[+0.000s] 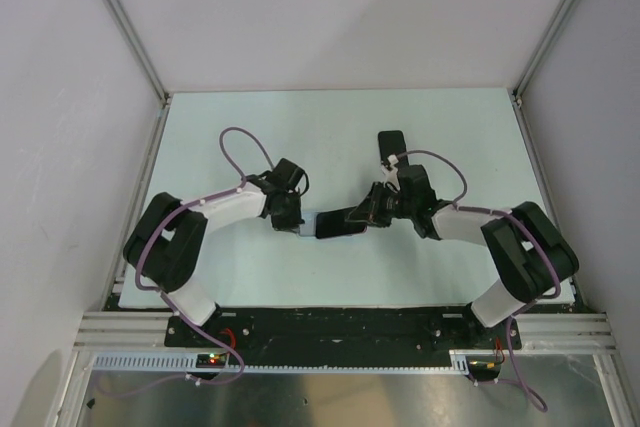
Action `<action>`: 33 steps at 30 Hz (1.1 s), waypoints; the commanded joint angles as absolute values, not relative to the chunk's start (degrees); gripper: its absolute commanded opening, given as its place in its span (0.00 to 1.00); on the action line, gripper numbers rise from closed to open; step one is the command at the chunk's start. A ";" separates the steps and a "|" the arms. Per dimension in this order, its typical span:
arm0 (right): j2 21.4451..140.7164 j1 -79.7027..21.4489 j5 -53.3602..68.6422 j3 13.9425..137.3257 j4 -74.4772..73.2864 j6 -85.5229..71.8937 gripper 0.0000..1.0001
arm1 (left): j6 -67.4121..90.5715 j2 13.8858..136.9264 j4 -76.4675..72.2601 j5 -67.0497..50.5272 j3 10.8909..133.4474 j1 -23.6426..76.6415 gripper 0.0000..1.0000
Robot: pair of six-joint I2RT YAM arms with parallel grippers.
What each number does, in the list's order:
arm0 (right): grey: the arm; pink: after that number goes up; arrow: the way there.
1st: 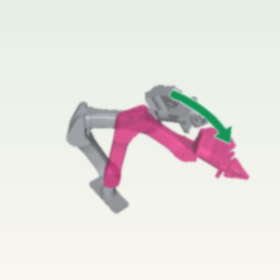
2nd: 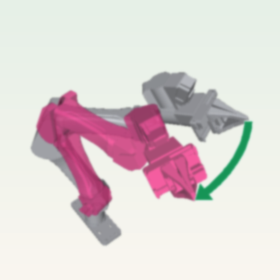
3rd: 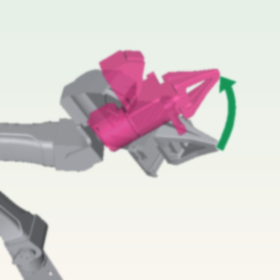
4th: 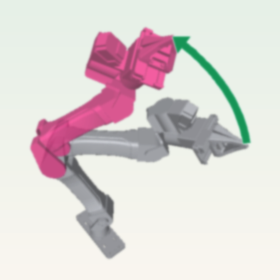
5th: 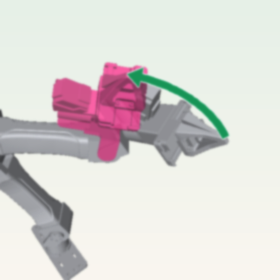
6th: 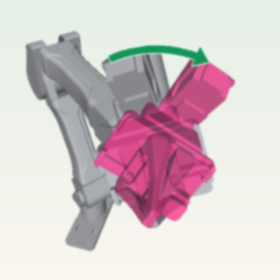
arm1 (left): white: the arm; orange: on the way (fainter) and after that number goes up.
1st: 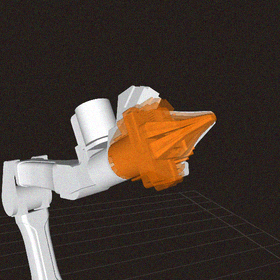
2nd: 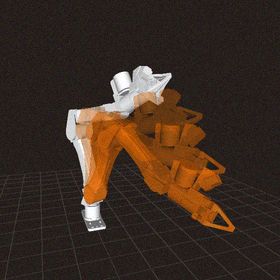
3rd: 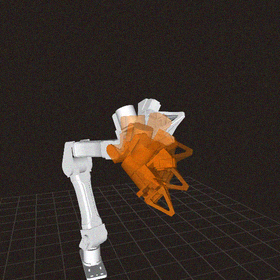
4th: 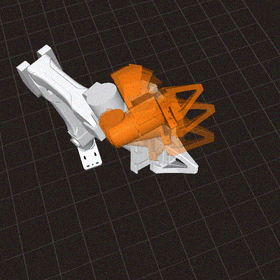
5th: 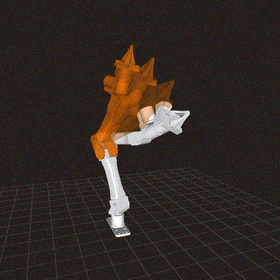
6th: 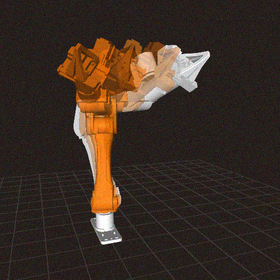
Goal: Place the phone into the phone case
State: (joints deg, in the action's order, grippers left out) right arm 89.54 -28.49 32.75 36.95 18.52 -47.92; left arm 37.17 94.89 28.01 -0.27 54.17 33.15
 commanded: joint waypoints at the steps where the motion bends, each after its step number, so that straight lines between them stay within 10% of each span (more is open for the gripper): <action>1: 92.12 -30.04 31.58 41.03 24.81 -48.10 0.00 | 37.28 92.48 25.61 -1.10 53.15 33.74 0.00; 33: 107.30 -31.17 32.67 46.22 15.81 -50.32 0.00 | 36.34 93.27 22.78 -3.07 54.48 34.10 0.00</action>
State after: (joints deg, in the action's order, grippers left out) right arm 104.60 -30.15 37.12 45.76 22.98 -52.34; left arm 36.88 94.24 26.65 -0.64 53.19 33.15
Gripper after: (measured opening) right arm 0.112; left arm 0.006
